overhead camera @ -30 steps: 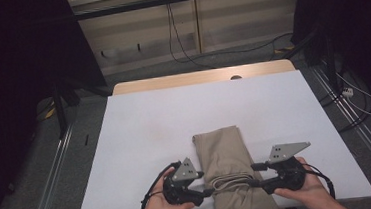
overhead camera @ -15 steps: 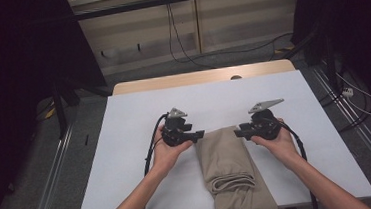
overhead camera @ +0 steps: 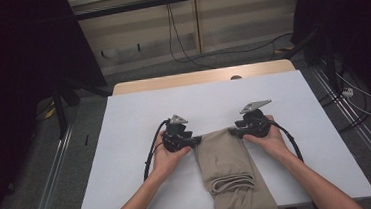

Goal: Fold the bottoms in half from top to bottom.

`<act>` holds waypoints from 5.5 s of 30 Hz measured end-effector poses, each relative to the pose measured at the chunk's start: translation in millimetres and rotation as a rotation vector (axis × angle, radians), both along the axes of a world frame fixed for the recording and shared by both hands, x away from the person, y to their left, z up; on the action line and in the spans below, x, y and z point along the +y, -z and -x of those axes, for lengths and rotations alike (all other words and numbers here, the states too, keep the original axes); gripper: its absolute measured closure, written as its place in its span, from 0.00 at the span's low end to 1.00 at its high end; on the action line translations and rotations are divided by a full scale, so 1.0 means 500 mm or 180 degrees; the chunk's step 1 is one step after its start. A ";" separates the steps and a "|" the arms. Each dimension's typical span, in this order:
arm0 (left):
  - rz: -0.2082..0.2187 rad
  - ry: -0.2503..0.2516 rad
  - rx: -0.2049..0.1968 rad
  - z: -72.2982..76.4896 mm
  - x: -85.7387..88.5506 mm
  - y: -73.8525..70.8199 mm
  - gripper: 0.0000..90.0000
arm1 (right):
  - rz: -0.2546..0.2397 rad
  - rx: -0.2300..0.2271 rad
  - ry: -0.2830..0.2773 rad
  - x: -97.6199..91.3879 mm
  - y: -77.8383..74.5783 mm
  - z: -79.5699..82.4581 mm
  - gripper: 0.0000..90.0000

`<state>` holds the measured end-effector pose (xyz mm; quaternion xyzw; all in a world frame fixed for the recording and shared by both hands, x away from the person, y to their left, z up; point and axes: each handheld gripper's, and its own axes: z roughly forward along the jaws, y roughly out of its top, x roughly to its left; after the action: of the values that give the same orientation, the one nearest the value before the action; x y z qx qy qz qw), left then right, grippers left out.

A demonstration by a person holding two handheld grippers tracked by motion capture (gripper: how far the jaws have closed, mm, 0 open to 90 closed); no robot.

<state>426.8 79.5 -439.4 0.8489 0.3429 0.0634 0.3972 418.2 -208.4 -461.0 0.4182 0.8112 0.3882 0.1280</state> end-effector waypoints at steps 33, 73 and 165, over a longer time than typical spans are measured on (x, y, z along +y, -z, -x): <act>0.0382 0.0245 0.0514 0.012 -0.025 0.026 0.87 | -0.0236 0.0464 -0.0202 0.003 -0.011 0.009 0.94; 0.0925 -0.0611 -0.0676 -0.111 0.104 -0.334 0.89 | -0.0891 -0.0748 0.0065 0.076 -0.394 -0.103 0.95; -0.0112 0.0822 0.0338 0.334 0.045 -0.018 0.96 | -0.0256 0.0593 -0.0783 0.092 -0.056 0.409 1.00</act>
<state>259.9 101.9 -430.2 0.8950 0.2502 -0.0273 0.3683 213.7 -162.3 -432.8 0.3547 0.8485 0.3926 -0.0132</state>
